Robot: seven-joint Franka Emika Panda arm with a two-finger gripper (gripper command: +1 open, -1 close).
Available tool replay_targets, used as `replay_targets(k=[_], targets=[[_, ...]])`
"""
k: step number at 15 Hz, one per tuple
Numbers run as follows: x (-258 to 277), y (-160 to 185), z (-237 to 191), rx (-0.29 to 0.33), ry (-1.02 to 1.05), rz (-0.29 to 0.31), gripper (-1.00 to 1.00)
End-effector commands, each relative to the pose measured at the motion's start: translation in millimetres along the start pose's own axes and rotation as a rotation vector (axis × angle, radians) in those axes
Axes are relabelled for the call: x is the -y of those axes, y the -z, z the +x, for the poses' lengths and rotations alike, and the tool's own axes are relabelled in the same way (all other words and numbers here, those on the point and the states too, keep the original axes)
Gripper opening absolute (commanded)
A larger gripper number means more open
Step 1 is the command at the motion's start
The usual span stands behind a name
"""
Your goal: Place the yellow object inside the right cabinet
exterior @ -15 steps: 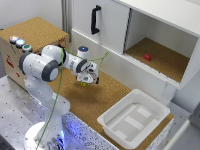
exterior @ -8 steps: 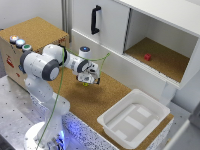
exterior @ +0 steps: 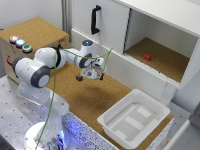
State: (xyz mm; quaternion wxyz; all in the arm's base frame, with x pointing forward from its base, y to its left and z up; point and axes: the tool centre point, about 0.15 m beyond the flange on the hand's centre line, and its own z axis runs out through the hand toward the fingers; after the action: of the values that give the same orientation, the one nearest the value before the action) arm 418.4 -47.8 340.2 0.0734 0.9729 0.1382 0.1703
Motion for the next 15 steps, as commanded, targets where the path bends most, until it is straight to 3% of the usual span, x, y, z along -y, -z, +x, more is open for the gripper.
replay_targets(k=[1,8,11,15], targets=[[-109.8,19.7,22.8,-0.053,0.002,-0.023,-1.0],[-226.3,45.2,55.3,-0.165,0.01,-0.107,-1.0],[-249.2,58.8,76.2,-0.216,0.013,-0.106,-1.0],[-271.9,81.1,108.2,-0.276,-0.06,-0.167,-1.0]])
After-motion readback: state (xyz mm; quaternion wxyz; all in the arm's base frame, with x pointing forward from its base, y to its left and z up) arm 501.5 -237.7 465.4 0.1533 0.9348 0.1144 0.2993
